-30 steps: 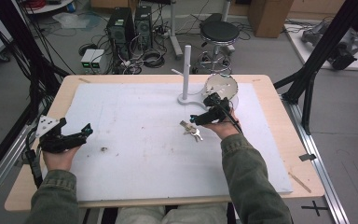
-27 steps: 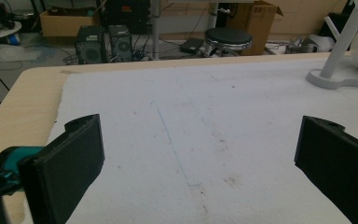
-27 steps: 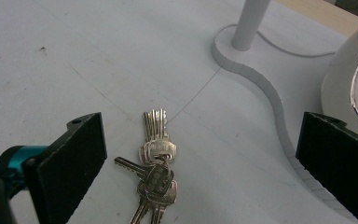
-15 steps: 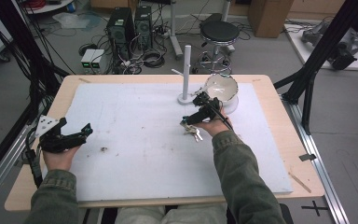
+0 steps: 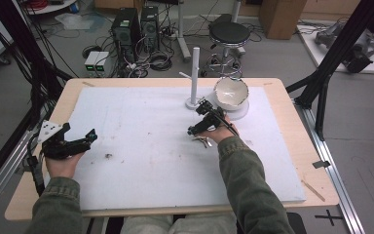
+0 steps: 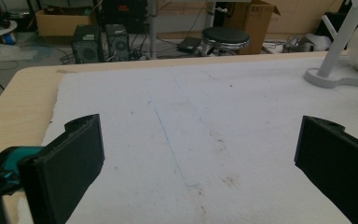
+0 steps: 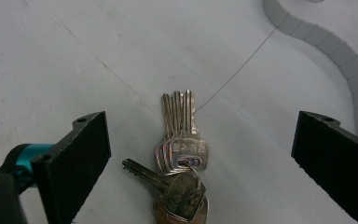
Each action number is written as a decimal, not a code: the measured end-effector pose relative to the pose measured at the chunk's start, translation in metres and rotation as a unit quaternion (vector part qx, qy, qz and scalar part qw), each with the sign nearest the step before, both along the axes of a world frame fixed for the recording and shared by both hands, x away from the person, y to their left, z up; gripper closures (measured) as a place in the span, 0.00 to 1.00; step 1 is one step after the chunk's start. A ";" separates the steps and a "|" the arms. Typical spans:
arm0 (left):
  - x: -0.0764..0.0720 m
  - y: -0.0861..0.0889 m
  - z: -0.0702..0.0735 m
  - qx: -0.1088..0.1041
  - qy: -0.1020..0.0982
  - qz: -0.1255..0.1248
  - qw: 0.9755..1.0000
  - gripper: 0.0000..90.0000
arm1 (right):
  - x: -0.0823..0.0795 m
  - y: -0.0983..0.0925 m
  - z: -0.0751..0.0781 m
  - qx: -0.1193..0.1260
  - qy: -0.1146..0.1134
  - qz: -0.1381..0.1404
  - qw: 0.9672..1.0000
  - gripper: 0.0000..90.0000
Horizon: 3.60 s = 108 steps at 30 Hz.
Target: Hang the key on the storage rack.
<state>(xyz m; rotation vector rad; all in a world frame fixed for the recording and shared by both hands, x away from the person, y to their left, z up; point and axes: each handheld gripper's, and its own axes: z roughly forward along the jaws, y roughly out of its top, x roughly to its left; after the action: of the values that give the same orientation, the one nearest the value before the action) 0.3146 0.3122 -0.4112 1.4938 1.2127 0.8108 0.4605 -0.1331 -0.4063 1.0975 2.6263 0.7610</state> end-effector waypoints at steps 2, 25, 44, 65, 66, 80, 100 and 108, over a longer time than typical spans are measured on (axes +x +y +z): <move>0.000 0.000 0.000 0.001 0.001 -0.002 1.000 0.02 | 0.000 0.003 -0.004 -0.014 0.001 0.004 1.000 0.04; 0.000 -0.001 0.000 0.002 -0.001 -0.008 1.000 0.02 | 0.008 0.011 -0.010 -0.051 0.065 -0.002 0.997 0.74; 0.000 -0.001 0.000 0.002 -0.001 -0.007 1.000 0.02 | -0.001 -0.005 0.011 -0.013 0.049 -0.008 0.999 0.96; 0.000 -0.002 -0.001 0.004 0.001 -0.009 1.000 0.02 | -0.015 -0.038 0.044 0.076 0.028 -0.026 0.996 0.97; 0.001 -0.003 -0.001 0.004 0.001 -0.009 1.000 0.02 | -0.015 -0.038 0.045 0.080 0.026 -0.027 0.996 0.97; 0.001 -0.003 -0.001 0.003 0.001 -0.010 1.000 0.02 | -0.021 -0.040 0.074 0.106 0.003 -0.018 0.994 0.97; 0.001 -0.002 -0.001 0.003 0.002 -0.010 1.000 0.02 | -0.019 -0.044 0.116 0.136 -0.031 -0.020 0.990 0.97; 0.002 -0.003 -0.002 0.005 0.004 -0.012 1.000 0.02 | -0.014 -0.045 0.129 0.135 -0.037 -0.020 0.990 0.97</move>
<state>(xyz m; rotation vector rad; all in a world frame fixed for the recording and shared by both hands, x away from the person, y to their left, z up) 0.3162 0.3097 -0.4127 1.5175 1.1957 0.7974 0.4470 -0.1783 -0.2773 1.1591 2.4834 1.1501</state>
